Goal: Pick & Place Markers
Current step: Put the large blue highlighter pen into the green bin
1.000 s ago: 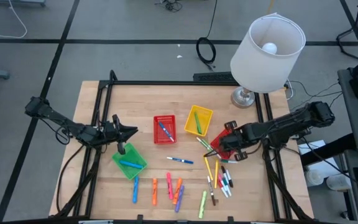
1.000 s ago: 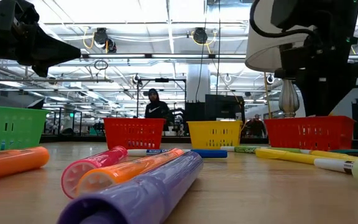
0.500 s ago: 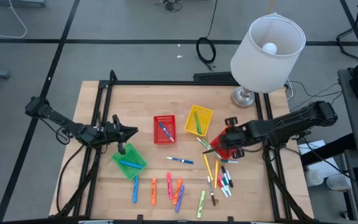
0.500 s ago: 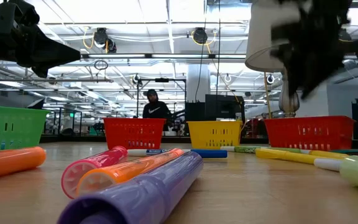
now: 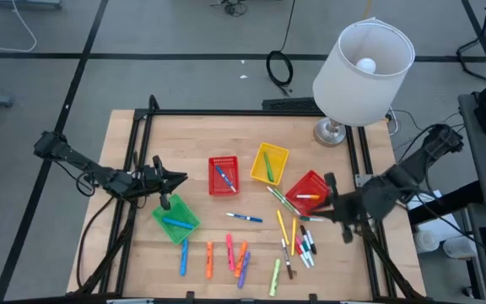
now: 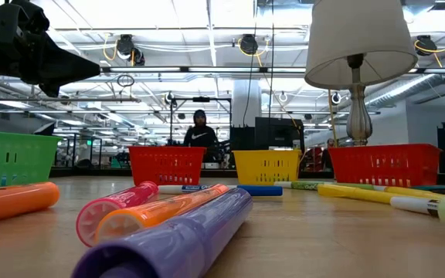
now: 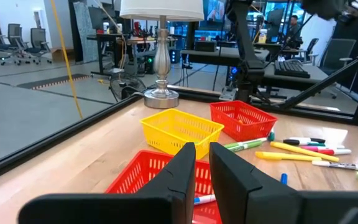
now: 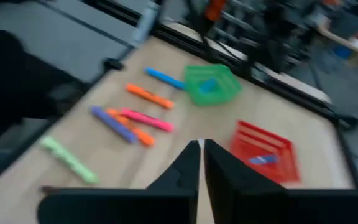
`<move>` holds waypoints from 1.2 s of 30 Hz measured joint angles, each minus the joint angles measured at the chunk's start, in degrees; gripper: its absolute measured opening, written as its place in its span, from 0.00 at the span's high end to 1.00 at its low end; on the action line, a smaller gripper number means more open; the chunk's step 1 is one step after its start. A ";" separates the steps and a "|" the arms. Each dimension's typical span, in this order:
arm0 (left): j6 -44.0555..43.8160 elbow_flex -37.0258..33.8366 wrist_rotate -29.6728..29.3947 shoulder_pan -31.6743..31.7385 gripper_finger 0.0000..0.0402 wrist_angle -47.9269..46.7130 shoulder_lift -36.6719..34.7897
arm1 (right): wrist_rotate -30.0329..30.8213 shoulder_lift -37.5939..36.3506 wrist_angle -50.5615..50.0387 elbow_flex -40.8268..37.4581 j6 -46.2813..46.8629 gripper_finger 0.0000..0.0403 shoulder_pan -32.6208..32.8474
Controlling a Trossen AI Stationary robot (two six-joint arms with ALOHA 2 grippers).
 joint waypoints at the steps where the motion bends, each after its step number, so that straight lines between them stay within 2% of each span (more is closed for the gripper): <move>1: 0.00 0.00 0.00 0.00 0.86 0.00 0.00 | -1.23 -0.83 2.43 -2.01 -0.58 0.99 0.70; 7: -0.20 0.00 0.00 0.00 0.86 0.04 0.00 | -9.36 -8.87 20.17 -16.87 -2.01 1.00 1.92; 13: 0.33 -0.01 -0.01 0.00 0.86 0.80 0.00 | -9.67 -22.77 30.39 -30.03 -2.08 1.00 -0.55; 16: 0.47 0.00 -0.02 0.00 0.86 0.85 0.00 | -10.53 -26.78 36.74 -35.77 -2.97 1.00 -1.21; 21: 0.50 0.00 -0.02 0.00 0.86 0.83 0.00 | -14.21 -28.68 46.65 -44.33 -7.30 1.00 -2.56; 26: -0.09 0.00 -0.02 0.00 0.86 0.83 0.00 | -13.70 -28.86 55.75 -49.73 -10.48 1.00 -4.73; 36: 0.90 0.00 0.95 0.00 0.86 -0.53 0.00 | -14.31 -28.90 56.72 -51.81 -8.23 1.00 -7.52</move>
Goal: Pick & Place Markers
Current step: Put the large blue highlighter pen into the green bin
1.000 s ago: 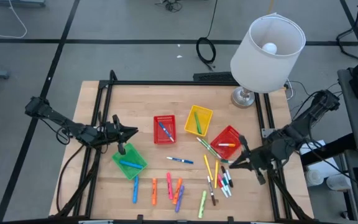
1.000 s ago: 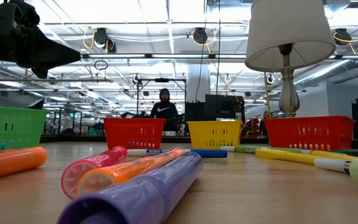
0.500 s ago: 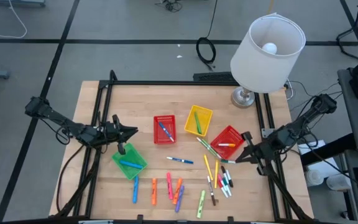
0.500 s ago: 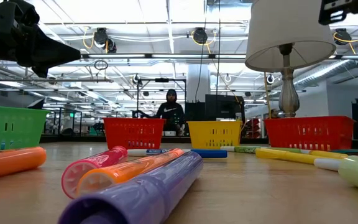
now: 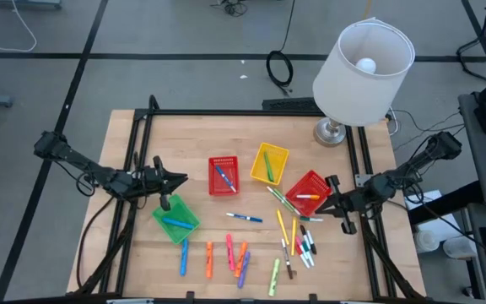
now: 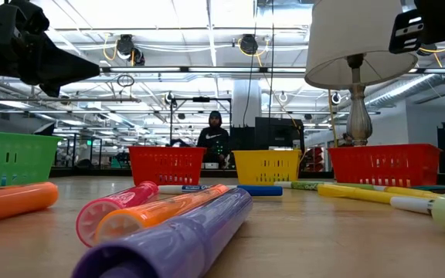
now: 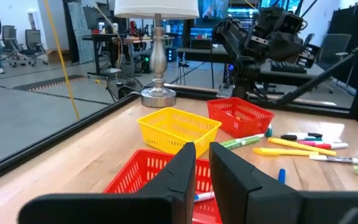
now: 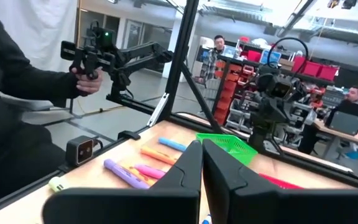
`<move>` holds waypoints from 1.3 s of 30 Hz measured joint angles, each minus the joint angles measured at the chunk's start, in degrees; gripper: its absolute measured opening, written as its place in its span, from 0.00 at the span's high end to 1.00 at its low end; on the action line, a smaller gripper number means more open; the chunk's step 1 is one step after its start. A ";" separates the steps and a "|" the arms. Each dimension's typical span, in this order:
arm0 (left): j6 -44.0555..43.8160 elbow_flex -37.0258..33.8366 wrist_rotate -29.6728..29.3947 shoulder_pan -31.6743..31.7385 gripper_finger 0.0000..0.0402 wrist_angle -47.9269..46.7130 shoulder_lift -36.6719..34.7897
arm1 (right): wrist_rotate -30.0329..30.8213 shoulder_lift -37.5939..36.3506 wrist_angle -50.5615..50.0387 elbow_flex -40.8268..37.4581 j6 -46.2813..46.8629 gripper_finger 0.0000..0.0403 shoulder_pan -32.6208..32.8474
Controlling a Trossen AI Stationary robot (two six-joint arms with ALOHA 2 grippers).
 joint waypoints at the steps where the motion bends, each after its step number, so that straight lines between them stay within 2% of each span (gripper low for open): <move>1: 0.00 0.00 -0.20 0.00 0.86 -0.02 0.00 | -0.04 0.00 0.04 0.00 0.09 1.00 0.00; 7: -3.23 -0.02 -7.90 0.11 0.87 2.62 0.00 | -0.05 0.00 0.04 0.00 0.22 1.00 0.00; 9: -5.75 -0.02 -9.35 0.11 0.90 4.60 0.00 | 0.04 0.00 0.04 0.00 0.22 1.00 0.00; 11: -9.01 0.27 -9.06 0.07 0.96 8.24 0.00 | 0.04 0.00 0.34 0.00 0.24 1.00 0.00; 13: -11.02 2.09 -6.36 -0.24 0.98 10.73 0.03 | 0.06 0.02 1.57 0.00 0.24 1.00 0.00; 16: -11.44 8.52 -3.67 -1.76 0.99 6.29 1.88 | 0.07 0.00 4.11 0.00 0.24 1.00 0.00; 19: -14.12 18.37 -3.45 -4.38 0.99 -4.79 7.03 | 0.07 0.00 5.64 0.00 0.79 1.00 0.00; 22: -17.91 30.13 -3.49 -7.20 0.99 -17.01 15.35 | 0.07 0.00 5.60 0.00 1.69 1.00 0.00; 25: -26.14 42.15 -3.10 -9.56 0.99 -30.86 25.26 | 0.07 0.00 5.58 0.00 2.16 1.00 0.00; 32: -56.60 70.91 9.62 -13.13 0.99 -70.90 45.74 | 0.05 0.00 4.51 0.02 4.96 1.00 0.00; 37: -76.67 89.67 23.22 -15.84 0.99 -98.01 61.33 | 0.09 0.00 4.43 0.02 3.72 1.00 0.00; 39: -83.14 95.03 28.19 -17.34 0.99 -106.35 66.98 | 0.09 0.00 4.74 0.02 3.37 1.00 0.00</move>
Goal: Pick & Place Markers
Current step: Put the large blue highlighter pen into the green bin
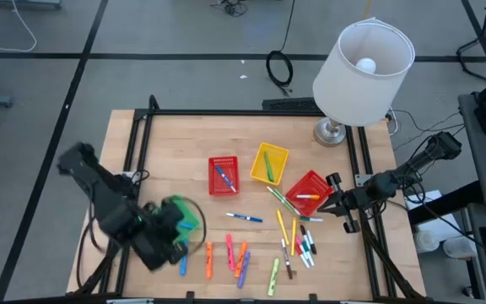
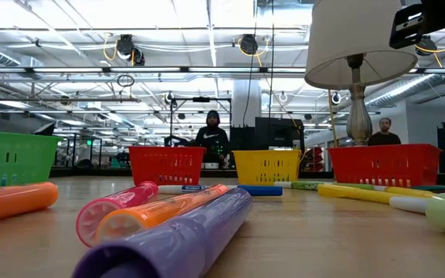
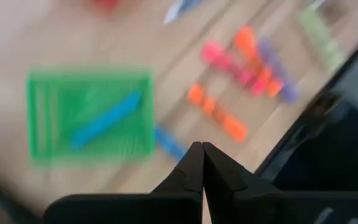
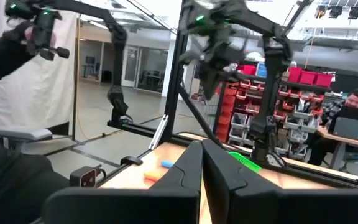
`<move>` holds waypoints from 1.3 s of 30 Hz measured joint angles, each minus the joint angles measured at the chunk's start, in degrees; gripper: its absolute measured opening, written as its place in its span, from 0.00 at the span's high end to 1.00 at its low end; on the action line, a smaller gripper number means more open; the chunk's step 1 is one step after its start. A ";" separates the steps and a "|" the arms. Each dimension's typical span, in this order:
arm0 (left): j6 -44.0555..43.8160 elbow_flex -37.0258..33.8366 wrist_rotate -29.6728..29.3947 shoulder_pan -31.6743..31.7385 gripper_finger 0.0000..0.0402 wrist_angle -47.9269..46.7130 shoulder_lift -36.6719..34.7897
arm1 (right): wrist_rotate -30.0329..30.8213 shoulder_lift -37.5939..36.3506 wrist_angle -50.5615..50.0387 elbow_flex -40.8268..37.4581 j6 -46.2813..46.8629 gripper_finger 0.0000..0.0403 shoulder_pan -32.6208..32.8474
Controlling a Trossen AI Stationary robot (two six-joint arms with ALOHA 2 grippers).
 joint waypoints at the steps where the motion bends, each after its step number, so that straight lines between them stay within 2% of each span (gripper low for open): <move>1: -2.70 2.23 2.58 -0.50 0.99 -3.24 2.48 | 0.00 0.00 -0.16 0.00 -0.08 1.00 0.02; 4: -7.45 4.92 7.26 -1.66 0.99 -6.40 7.41 | -0.02 0.00 -0.94 0.00 -1.16 1.00 0.02; 10: -11.05 4.74 4.57 -2.63 0.99 -2.38 13.03 | -0.01 0.02 1.71 0.00 -4.27 1.00 0.02; 16: -15.80 4.75 4.34 -3.74 0.99 3.90 18.21 | -0.01 0.00 5.16 0.04 -2.86 1.00 0.02; 20: -21.16 4.75 4.25 -4.43 0.94 6.77 21.61 | -0.12 0.00 5.18 0.04 -2.30 1.00 0.06; 24: -25.90 4.75 6.58 -4.69 0.82 7.26 24.85 | -0.17 0.00 4.67 0.04 -1.28 1.00 0.06; 34: -36.76 4.75 7.85 -4.54 0.36 6.06 28.54 | -0.20 0.02 3.87 0.04 -2.31 1.00 0.06; 39: -38.08 3.56 8.36 -3.82 0.23 5.20 29.18 | -0.20 0.02 4.87 0.04 -4.22 1.00 0.06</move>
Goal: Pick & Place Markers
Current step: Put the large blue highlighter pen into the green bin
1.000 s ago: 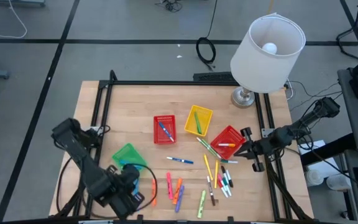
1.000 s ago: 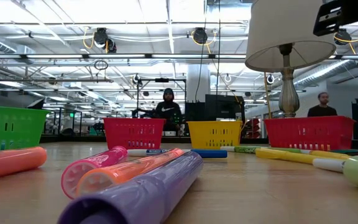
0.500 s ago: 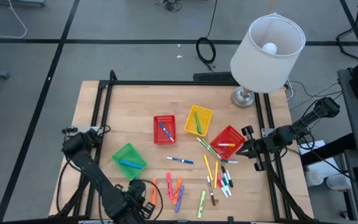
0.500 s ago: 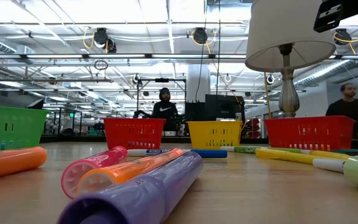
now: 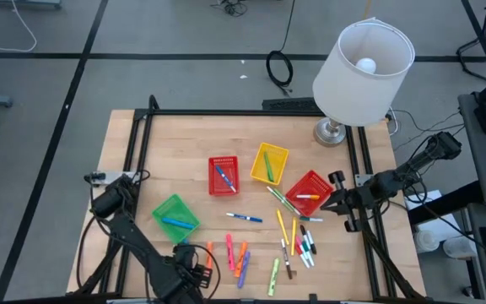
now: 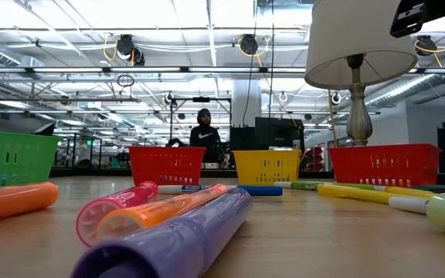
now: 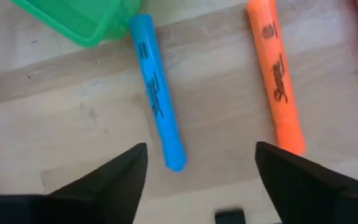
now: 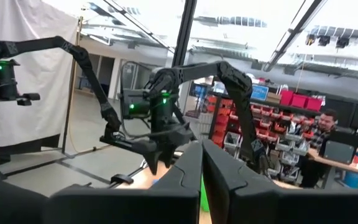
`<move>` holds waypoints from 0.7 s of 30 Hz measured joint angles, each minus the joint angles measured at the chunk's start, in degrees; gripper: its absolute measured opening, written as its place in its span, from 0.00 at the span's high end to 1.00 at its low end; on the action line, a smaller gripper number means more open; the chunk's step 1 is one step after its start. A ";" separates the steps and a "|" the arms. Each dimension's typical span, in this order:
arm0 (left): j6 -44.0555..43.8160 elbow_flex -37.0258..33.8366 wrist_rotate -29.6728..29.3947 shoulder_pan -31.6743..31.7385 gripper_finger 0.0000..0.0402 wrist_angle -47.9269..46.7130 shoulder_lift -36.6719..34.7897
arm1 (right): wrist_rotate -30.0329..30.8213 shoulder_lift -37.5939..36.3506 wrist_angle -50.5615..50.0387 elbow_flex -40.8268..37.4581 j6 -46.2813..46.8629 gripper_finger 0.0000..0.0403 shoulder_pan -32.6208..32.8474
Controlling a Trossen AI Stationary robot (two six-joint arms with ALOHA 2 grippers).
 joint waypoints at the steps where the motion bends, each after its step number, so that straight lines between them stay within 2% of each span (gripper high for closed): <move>1: -0.17 -0.69 0.09 0.18 0.21 0.18 -0.02 | 0.00 -0.02 0.16 0.00 -0.33 1.00 0.00; 5: -0.58 -4.45 2.28 0.67 0.20 1.81 -0.01 | 0.00 0.00 0.73 0.00 -0.45 1.00 0.00; 10: -0.60 -10.45 3.09 1.01 0.26 8.78 0.01 | 0.00 -0.02 0.73 0.00 -0.45 1.00 0.00; 17: -0.78 -16.27 2.70 0.97 0.40 17.78 -0.58 | 0.00 0.00 0.62 0.00 -0.15 1.00 0.00; 21: -0.56 -17.14 3.05 1.01 0.51 19.75 -0.50 | -0.01 0.00 0.18 0.00 0.19 1.00 0.00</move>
